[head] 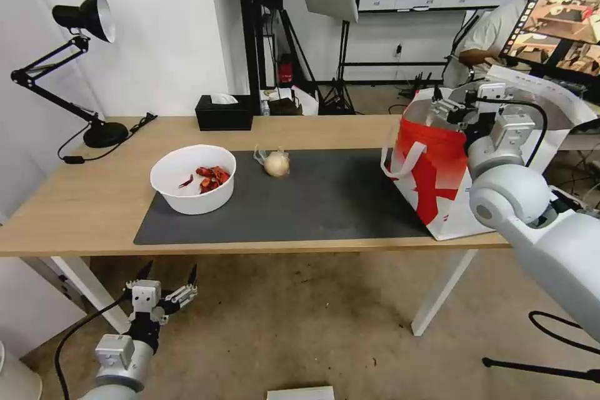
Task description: Pick up the trash from the table and place it into the takeout bag.
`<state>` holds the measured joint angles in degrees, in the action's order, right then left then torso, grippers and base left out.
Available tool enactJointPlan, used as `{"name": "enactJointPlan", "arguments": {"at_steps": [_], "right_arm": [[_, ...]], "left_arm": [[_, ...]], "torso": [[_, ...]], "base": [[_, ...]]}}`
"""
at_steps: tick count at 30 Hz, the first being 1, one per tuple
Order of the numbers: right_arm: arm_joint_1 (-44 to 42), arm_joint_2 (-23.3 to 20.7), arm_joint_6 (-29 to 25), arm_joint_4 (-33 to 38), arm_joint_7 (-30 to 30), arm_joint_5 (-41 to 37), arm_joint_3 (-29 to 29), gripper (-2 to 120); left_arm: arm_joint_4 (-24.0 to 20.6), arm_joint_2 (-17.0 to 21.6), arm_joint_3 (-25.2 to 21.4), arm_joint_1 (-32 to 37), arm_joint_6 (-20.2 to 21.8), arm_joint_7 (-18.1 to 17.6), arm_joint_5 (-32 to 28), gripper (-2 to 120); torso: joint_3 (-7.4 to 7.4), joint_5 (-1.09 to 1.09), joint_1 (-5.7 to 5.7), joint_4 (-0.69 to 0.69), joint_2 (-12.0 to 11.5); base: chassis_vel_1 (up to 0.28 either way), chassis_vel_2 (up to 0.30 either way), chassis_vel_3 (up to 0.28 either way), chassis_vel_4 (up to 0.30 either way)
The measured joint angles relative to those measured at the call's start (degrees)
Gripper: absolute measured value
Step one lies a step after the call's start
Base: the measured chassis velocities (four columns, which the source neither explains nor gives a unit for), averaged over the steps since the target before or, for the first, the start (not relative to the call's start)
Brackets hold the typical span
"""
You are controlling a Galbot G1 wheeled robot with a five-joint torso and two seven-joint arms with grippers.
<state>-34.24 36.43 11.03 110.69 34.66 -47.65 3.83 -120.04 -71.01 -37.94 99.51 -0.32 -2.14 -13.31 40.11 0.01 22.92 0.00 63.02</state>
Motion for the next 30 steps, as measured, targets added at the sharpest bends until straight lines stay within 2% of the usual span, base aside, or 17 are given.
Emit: {"name": "enactJointPlan", "arguments": {"at_steps": [4, 9, 12, 13, 14, 16, 20, 24, 25, 27, 28, 30], "right_arm": [[-3.9, -1.1, -4.7, 3.4, -6.0, -3.3, 2.8, 100], [-9.6, -2.0, -7.1, 6.8, -10.6, -5.2, 5.7, 100], [-22.5, -2.7, -11.2, 13.7, -19.5, -5.8, 12.1, 100], [-22.5, -2.7, -11.2, 13.7, -19.5, -5.8, 12.1, 100], [-25.7, -2.4, -12.6, 14.9, -21.5, -5.6, 13.3, 100], [-31.0, -2.3, -14.9, 16.3, -23.9, -4.8, 15.6, 100], [-37.1, -1.7, -16.9, 17.1, -25.5, -2.6, 18.3, 100], [-50.2, 4.4, -20.4, 18.1, -27.4, 4.9, 23.3, 100], [-50.2, 4.4, -20.4, 18.1, -27.4, 4.9, 23.3, 100], [-56.6, 8.6, -22.2, 17.8, -28.3, 9.2, 24.0, 100], [-56.6, 8.6, -22.2, 17.8, -28.3, 9.2, 24.0, 100], [-59.6, 11.6, -23.3, 17.2, -28.9, 12.2, 24.1, 100]], "left_arm": [[0.0, -0.2, 0.4, -0.2, 0.0, 0.0, 0.0, 100], [0.1, -0.5, 0.9, -0.3, 0.0, 0.0, 0.3, 100], [0.0, -0.7, 1.8, -0.6, 0.1, -0.1, 0.9, 100], [0.0, -0.7, 1.8, -0.6, 0.1, -0.1, 0.9, 100], [0.1, -0.7, 1.9, -0.8, 0.1, -0.2, 0.9, 100], [0.3, -0.7, 2.2, -0.9, 0.1, -0.2, 0.8, 100], [0.5, -0.7, 2.4, -1.0, 0.0, -0.2, 0.7, 100], [0.7, -0.9, 2.5, -0.9, -0.1, -0.2, 0.7, 100], [0.7, -0.9, 2.5, -0.9, -0.1, -0.2, 0.7, 100], [0.7, -1.0, 2.5, -0.6, -0.4, -0.2, 0.6, 100], [0.7, -1.0, 2.5, -0.6, -0.4, -0.2, 0.6, 100], [0.9, -1.0, 2.6, -0.3, -0.8, -0.2, 0.6, 100]], "torso": [[0.00, -0.01, 0.00, 0.01, 0.0], [0.00, -0.02, 0.00, 0.00, 0.0], [-0.01, -0.03, -0.01, 0.00, 0.0], [-0.01, -0.03, -0.01, 0.00, 0.0], [-0.01, 0.02, 0.00, -0.01, 0.0], [-0.01, -0.03, 0.00, 0.01, 0.0], [0.00, 0.00, 0.00, 0.00, 0.0], [-0.01, -0.01, 0.00, 0.01, 0.0], [-0.01, -0.01, 0.00, 0.01, 0.0], [0.00, 0.00, 0.00, -0.01, 0.0], [0.00, 0.00, 0.00, -0.01, 0.0], [-0.01, -0.01, -0.01, 0.00, 0.0]], "base": [[0.000, 0.000, 0.000, 0.000], [0.000, 0.000, 0.000, 0.000], [0.000, 0.000, 0.000, 0.000], [0.000, 0.000, 0.000, 0.000], [0.000, 0.000, 0.000, 0.000], [0.000, 0.000, 0.000, 0.000], [0.000, 0.000, 0.000, 0.000], [0.000, 0.000, 0.000, 0.000], [0.000, 0.000, 0.000, 0.000], [0.000, 0.000, 0.000, 0.000], [0.000, 0.000, 0.000, 0.000], [0.000, 0.000, 0.000, 0.000]]}}
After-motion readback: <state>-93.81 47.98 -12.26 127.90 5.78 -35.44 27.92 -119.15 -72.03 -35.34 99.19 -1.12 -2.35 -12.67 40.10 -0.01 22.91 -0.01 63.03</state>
